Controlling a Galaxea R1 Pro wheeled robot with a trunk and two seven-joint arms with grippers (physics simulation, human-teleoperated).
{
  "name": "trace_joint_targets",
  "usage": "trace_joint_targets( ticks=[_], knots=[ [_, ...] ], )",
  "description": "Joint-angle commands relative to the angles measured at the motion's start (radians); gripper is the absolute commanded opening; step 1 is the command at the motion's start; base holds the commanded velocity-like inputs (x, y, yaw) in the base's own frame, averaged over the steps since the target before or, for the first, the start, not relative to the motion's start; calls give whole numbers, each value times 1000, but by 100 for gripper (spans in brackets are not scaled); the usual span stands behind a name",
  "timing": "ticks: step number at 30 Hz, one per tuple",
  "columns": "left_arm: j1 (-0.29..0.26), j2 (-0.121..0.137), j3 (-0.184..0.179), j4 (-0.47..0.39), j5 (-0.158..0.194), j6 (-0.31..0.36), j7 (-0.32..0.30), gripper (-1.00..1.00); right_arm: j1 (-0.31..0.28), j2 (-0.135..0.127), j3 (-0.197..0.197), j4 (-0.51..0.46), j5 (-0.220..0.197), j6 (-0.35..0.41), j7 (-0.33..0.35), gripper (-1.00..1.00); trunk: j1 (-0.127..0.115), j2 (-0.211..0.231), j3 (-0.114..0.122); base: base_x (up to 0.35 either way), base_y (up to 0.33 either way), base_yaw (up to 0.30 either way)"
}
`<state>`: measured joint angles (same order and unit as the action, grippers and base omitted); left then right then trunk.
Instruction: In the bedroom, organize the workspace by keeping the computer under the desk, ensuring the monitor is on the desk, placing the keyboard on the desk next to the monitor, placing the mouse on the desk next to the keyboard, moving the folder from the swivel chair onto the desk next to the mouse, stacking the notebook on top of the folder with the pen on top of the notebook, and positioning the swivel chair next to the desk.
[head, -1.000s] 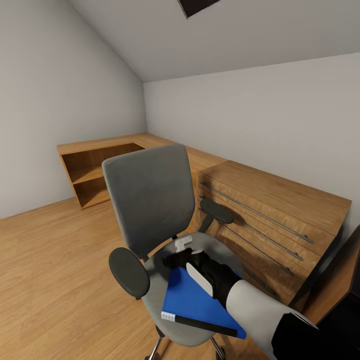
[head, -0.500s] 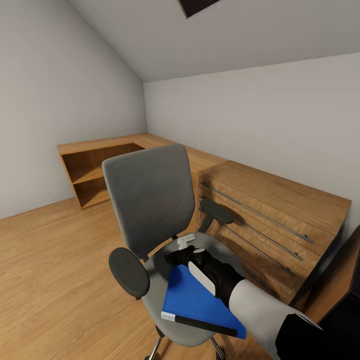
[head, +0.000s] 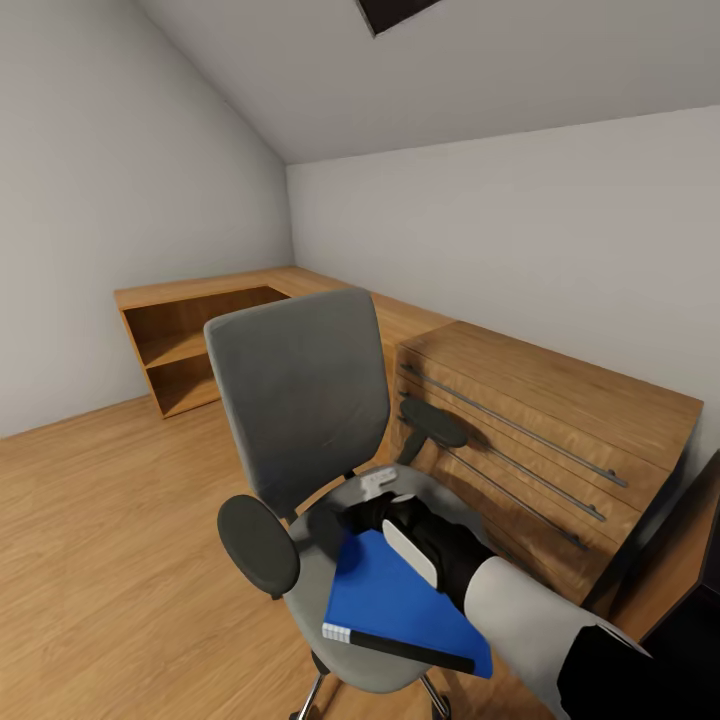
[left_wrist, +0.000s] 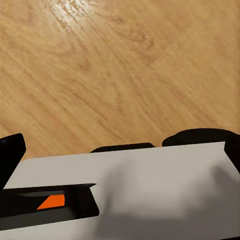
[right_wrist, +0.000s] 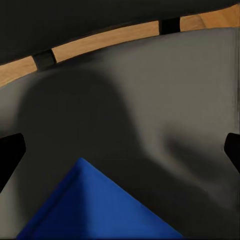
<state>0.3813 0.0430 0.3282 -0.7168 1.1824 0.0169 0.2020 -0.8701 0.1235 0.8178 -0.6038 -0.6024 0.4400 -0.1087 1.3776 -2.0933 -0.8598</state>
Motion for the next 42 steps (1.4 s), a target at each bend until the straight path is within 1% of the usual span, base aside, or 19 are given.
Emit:
trace_joint_targets(
  ticks=[1,2,4,6,10,11,13,16,17,18,22,23,42],
  knots=[
    [1,0,0,-3,8,2,5,100,0,-8,6,-14,-11,9,-9,100,0,0,-1,0,0,0],
    [1,0,0,-3,8,2,5,100,0,-8,6,-14,-11,9,-9,100,0,0,-1,0,0,0],
    [1,0,-1,-3,8,2,5,100,5,-33,7,-58,-12,31,-9,100,0,0,-1,0,0,0],
    [1,0,-2,-3,8,1,5,100,15,-69,7,-124,-13,65,-9,100,0,0,-1,0,0,0],
    [1,-1,-8,-3,7,0,5,100,51,-156,4,-293,-13,150,-11,100,0,0,-1,0,0,0],
    [1,-1,-15,-3,7,0,5,100,61,-174,-1,-333,-13,168,-13,100,0,0,-1,0,0,0],
    [1,-1,-36,-3,7,-1,5,100,82,-204,-20,-405,-13,195,-21,100,0,0,-1,0,0,0],
    [1,-1,-68,-3,7,-3,5,100,122,-230,-57,-493,-12,220,-47,100,0,0,-1,-28,0,0],
    [-5,5,-62,3,2,-9,5,100,115,-235,-62,-487,-12,218,-52,100,0,0,-1,0,0,0],
    [-10,11,-66,6,-2,-14,2,100,110,-239,-65,-481,-11,217,-58,100,0,0,-1,0,0,0],
    [-9,34,-67,8,-3,-15,1,100,96,-238,-64,-477,-11,217,-56,100,0,0,-1,0,0,0],
    [-9,35,-67,8,-3,-15,1,100,96,-238,-64,-477,-11,217,-56,100,0,0,-1,0,0,0],
    [-9,35,-67,8,-3,-15,1,100,96,-238,-64,-477,-11,217,-56,100,0,0,-1,0,0,0]
  ],
)
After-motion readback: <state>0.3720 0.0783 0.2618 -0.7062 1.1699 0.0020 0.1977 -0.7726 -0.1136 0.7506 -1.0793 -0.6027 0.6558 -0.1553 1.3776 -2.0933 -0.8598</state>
